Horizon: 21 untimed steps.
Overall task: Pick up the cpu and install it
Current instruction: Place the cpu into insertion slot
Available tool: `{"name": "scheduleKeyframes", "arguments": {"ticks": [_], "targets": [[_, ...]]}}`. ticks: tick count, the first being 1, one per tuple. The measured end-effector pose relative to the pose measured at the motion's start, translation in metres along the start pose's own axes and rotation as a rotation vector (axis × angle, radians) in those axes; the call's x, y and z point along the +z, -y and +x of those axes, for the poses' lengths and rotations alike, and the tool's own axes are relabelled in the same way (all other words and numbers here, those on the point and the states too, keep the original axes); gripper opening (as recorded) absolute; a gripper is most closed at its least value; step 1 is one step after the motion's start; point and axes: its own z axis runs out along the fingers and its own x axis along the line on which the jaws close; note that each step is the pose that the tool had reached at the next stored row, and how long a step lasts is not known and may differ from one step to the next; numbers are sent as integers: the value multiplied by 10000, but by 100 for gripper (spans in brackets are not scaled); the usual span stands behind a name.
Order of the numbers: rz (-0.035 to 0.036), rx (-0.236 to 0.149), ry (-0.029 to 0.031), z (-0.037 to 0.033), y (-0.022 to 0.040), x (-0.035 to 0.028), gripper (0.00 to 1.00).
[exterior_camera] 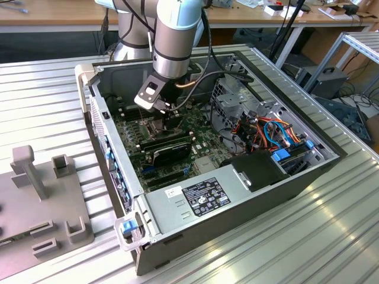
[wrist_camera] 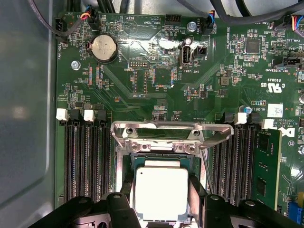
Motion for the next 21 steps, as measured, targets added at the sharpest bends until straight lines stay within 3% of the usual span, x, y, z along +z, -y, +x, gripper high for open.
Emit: {"name": "scheduleKeyframes", "arguments": {"ticks": [21], "targets": [[3, 168, 3, 0, -1, 18, 55]]}}
